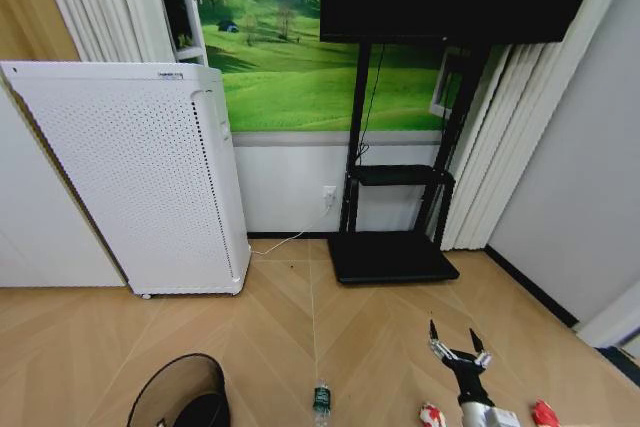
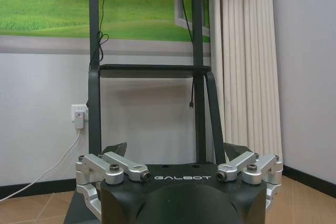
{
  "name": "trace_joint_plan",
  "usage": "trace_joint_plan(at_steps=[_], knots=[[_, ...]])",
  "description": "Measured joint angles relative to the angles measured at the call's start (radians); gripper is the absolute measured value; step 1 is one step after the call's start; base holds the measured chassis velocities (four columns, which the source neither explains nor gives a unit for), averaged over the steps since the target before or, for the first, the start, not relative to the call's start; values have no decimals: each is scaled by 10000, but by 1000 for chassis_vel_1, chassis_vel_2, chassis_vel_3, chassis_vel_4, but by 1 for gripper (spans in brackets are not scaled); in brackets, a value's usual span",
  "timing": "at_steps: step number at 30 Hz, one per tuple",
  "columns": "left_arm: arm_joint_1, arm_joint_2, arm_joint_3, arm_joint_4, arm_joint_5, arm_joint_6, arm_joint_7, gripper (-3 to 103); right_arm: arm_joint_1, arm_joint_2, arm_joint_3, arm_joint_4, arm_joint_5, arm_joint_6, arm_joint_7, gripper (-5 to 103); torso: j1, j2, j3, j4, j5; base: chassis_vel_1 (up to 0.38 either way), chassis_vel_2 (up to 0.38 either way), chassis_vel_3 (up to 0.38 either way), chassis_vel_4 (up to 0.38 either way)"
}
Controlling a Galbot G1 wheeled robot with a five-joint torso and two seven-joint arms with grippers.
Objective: Pick up the trash bin and place the garbage on the floor into it.
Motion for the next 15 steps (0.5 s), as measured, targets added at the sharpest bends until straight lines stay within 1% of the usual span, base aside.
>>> trace_joint_plan(at_steps=[2,3,5,6,7,8,9,10,11,12,13,14,15], knots=[[2,3,0,66,-166,-48,29,59,-40,11,-13,44,-49,2,0,100,0,1,1,0,0,0,0,0,0],[2,3,0,66,-166,-48,29,59,-40,11,-13,44,-49,2,0,100,0,1,1,0,0,0,0,0,0],[10,-22,2,105,-183,-116,128,48,-55,42,-33,62,-50,-7,12,100,0,2,1,0,1,0,0,0,0],[10,-22,2,105,-183,-116,128,48,-55,42,-33,62,-50,-7,12,100,0,2,1,0,1,0,0,0,0],[12,-63,18,141,-194,-165,164,43,-59,57,-49,74,-48,-20,27,100,1,3,2,1,0,0,0,0,0],[12,-63,18,141,-194,-165,164,43,-59,57,-49,74,-48,-20,27,100,1,3,2,1,0,0,0,0,0],[17,-87,30,181,-223,-198,199,38,-59,56,-53,88,-48,-30,34,100,1,2,2,1,0,0,0,0,0],[17,-87,30,181,-223,-198,199,38,-59,56,-53,88,-48,-30,34,100,1,2,2,1,0,0,0,0,0],[25,-86,31,215,-256,-215,231,32,-57,43,-53,91,-45,-44,41,100,0,3,2,1,0,0,0,0,0],[32,-75,27,241,-290,-219,259,22,-40,32,-46,89,-44,-55,50,100,1,3,2,1,0,0,0,0,0],[35,-62,23,256,-331,-219,278,22,-26,28,-34,76,-36,-58,57,100,1,4,3,2,-1,0,0,0,0],[33,-49,18,280,-375,-219,308,16,-16,28,-20,44,-13,-60,68,100,1,4,3,0,0,0,0,0,0],[33,-49,18,280,-375,-219,308,16,-16,28,-20,44,-13,-60,68,100,1,4,3,0,0,0,0,0,0]])
